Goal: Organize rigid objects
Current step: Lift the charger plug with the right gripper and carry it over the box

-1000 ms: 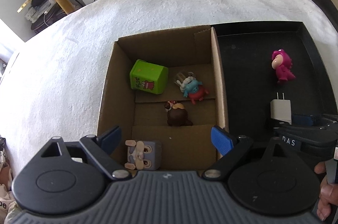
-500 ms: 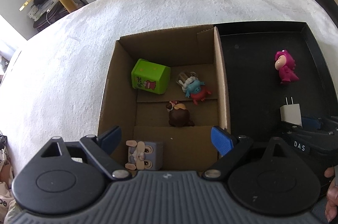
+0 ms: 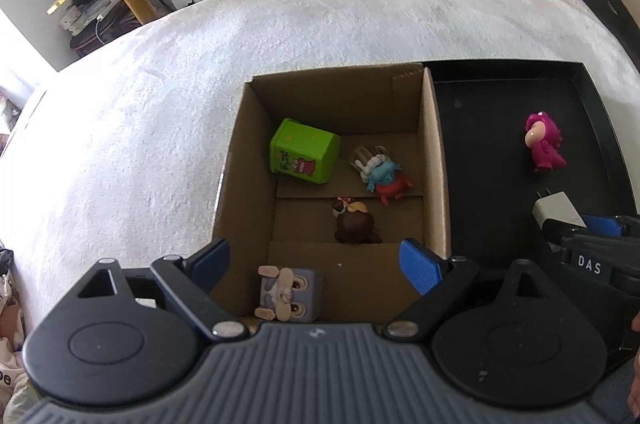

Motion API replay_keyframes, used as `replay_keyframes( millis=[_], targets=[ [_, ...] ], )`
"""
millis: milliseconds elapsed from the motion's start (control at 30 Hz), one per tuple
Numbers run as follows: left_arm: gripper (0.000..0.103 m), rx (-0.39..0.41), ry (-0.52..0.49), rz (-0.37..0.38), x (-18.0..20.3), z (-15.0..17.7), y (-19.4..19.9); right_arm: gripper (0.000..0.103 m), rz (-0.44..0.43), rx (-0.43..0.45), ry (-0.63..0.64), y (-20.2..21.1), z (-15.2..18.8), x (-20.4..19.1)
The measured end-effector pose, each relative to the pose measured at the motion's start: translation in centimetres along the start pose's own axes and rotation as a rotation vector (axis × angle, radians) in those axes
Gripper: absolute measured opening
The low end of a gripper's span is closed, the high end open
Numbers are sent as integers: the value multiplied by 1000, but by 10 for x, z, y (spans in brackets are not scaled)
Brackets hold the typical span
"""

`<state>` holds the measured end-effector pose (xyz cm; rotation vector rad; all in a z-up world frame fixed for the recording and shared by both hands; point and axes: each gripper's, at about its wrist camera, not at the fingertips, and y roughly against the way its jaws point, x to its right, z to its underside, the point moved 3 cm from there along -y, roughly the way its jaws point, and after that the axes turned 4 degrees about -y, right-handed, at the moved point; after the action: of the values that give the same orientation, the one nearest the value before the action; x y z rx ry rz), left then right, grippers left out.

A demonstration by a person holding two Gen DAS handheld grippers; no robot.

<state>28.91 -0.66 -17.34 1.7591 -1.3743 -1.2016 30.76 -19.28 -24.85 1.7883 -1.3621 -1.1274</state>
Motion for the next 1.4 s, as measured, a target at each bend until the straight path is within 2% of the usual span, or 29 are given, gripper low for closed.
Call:
replay_keyframes(
  millis=[667, 1400],
  targets=[
    [91, 47, 84, 25, -43, 4, 18, 37, -25, 93, 38, 42, -31, -39],
    [87, 49, 196, 95, -98, 16, -4, 37, 8, 187, 125, 59, -56, -103]
  ],
)
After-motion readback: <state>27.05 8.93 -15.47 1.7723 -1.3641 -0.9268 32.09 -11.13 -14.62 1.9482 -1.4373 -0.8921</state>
